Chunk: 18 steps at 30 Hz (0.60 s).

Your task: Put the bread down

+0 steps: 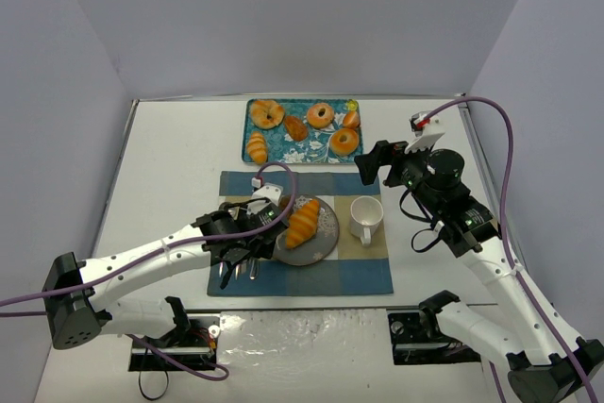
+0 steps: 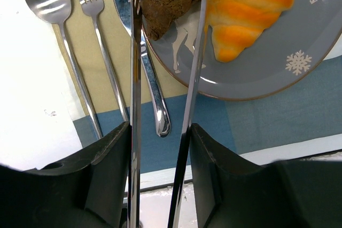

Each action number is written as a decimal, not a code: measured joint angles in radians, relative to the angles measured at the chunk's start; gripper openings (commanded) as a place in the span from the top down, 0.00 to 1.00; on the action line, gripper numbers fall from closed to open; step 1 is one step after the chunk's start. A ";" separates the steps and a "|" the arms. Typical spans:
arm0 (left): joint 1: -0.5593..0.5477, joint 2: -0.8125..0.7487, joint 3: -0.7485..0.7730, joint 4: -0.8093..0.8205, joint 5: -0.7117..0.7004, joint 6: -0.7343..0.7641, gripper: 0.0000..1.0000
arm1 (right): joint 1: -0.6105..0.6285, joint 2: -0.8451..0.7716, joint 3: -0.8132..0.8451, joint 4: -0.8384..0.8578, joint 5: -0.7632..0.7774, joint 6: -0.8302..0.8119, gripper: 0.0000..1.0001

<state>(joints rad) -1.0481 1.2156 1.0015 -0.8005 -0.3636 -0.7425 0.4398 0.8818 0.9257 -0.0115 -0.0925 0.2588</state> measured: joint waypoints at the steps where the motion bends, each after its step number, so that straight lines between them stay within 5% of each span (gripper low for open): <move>1: -0.001 0.000 0.000 0.000 0.000 -0.001 0.60 | 0.000 0.000 0.000 0.000 0.000 0.000 0.00; 18: -0.012 0.000 0.000 -0.002 -0.016 -0.012 0.47 | 0.001 0.000 0.000 0.000 0.000 0.000 0.00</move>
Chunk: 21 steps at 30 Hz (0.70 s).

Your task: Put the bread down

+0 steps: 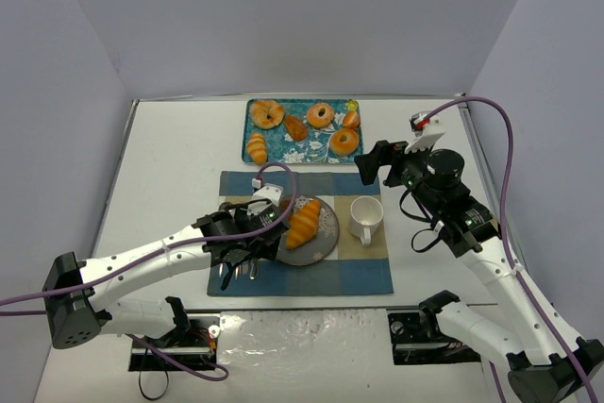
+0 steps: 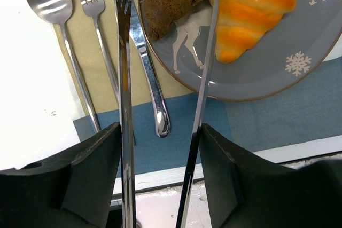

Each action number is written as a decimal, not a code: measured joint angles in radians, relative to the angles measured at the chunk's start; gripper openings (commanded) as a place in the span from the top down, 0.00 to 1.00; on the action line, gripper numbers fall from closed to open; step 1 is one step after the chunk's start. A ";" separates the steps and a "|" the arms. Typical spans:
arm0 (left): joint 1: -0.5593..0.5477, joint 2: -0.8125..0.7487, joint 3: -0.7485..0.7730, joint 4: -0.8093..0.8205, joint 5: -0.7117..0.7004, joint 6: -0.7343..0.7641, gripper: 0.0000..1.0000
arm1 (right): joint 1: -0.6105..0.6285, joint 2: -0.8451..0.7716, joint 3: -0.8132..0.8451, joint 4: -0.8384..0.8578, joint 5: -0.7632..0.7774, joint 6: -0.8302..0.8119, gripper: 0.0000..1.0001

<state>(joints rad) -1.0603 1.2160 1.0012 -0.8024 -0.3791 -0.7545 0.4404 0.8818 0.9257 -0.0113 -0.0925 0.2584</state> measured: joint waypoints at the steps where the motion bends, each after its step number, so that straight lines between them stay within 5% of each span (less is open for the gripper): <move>1: 0.000 0.000 0.000 0.000 -0.001 -0.001 0.47 | 0.000 0.000 0.000 0.000 0.000 0.000 0.00; 21: -0.026 -0.012 0.052 -0.043 -0.014 -0.006 0.46 | 0.000 0.000 0.000 0.000 0.000 -0.002 0.00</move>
<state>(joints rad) -1.0868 1.2039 1.0536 -0.8450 -0.3930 -0.7605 0.4404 0.8814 0.9257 -0.0113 -0.0924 0.2562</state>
